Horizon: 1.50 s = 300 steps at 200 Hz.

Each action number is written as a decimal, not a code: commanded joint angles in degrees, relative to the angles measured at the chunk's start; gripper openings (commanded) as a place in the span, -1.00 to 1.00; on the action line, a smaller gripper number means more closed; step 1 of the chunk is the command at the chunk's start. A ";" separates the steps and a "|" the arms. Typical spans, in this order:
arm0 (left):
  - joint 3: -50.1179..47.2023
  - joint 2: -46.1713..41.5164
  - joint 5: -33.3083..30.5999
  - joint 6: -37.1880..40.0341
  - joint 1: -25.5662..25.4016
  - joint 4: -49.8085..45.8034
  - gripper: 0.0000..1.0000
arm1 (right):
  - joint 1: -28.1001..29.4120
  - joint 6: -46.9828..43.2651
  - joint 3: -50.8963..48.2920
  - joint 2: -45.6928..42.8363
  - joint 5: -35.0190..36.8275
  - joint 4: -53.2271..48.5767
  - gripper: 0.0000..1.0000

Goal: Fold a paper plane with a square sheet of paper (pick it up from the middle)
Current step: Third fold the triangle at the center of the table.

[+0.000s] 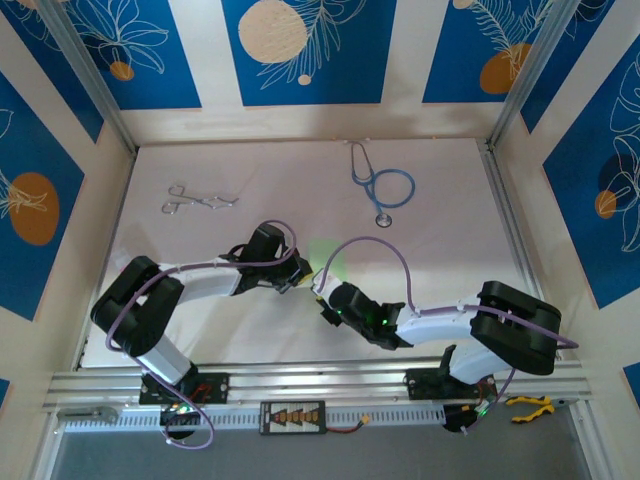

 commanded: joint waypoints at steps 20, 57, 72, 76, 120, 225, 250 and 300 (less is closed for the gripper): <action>-1.09 -0.36 -0.08 -0.65 0.30 1.10 -1.00 | -0.24 1.24 0.03 -0.95 -0.79 0.48 -0.68; -1.18 -0.40 -0.01 -0.44 0.41 1.38 -1.00 | -0.34 1.59 -0.16 -1.57 -2.33 -0.04 -0.92; -1.36 -0.96 0.17 0.44 0.80 1.29 -0.69 | -1.89 2.44 0.22 -1.59 -5.85 -2.70 -0.96; -1.46 -1.36 0.01 0.63 0.97 0.85 -0.58 | -2.80 3.13 0.37 -1.65 -7.86 -3.76 -0.97; -0.52 -6.58 -3.04 6.70 3.84 -6.65 -0.24 | -10.90 11.01 0.83 -1.24 -30.71 -4.66 -0.99; 20.84 9.94 9.70 21.67 5.80 -16.14 -0.72 | -17.60 19.86 4.27 3.64 -47.51 -3.59 -1.00; 23.61 14.30 11.84 22.44 5.65 -16.46 -0.76 | -17.68 20.48 4.22 3.92 -47.36 -3.64 -1.00; 24.51 19.46 10.36 23.75 5.07 -18.69 -0.84 | -19.12 22.01 5.40 4.81 -49.25 -6.67 -1.00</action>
